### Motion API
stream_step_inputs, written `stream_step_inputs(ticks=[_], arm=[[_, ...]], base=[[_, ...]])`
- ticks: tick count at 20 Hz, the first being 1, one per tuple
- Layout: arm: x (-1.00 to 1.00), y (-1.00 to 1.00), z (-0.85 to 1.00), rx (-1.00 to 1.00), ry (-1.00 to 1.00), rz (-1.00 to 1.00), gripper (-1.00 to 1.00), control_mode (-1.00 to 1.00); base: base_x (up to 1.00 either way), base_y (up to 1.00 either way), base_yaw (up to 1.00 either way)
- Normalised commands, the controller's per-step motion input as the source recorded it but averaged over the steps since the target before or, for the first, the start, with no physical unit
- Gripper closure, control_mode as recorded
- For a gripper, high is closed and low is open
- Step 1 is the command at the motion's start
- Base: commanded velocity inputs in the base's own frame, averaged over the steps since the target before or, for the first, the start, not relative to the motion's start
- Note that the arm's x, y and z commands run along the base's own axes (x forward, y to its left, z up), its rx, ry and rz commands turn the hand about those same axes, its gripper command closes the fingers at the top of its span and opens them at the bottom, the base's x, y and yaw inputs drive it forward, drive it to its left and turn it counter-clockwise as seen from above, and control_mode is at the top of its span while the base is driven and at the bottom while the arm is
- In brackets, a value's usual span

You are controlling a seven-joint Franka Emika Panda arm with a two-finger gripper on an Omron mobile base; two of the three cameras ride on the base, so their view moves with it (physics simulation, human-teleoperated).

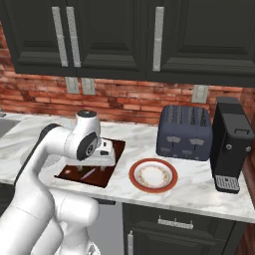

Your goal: Move the dessert items from the plates to the tray.

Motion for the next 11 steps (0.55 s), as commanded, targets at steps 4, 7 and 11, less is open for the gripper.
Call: stream_step_inputs(ticks=[4, 7, 11], arm=[[-0.99, 0.0, 0.36, 0.0, -0.14, -0.13, -1.0, -1.0], [-0.84, 0.07, 0.42, 0.0, -0.12, -0.16, -1.0, -1.0], [-0.64, 0.18, 0.54, 0.0, -0.15, -0.17, -1.0, -1.0]], base=[[0.0, 0.0, 0.0], [0.0, 0.0, 0.0], [0.0, 0.0, 0.0]])
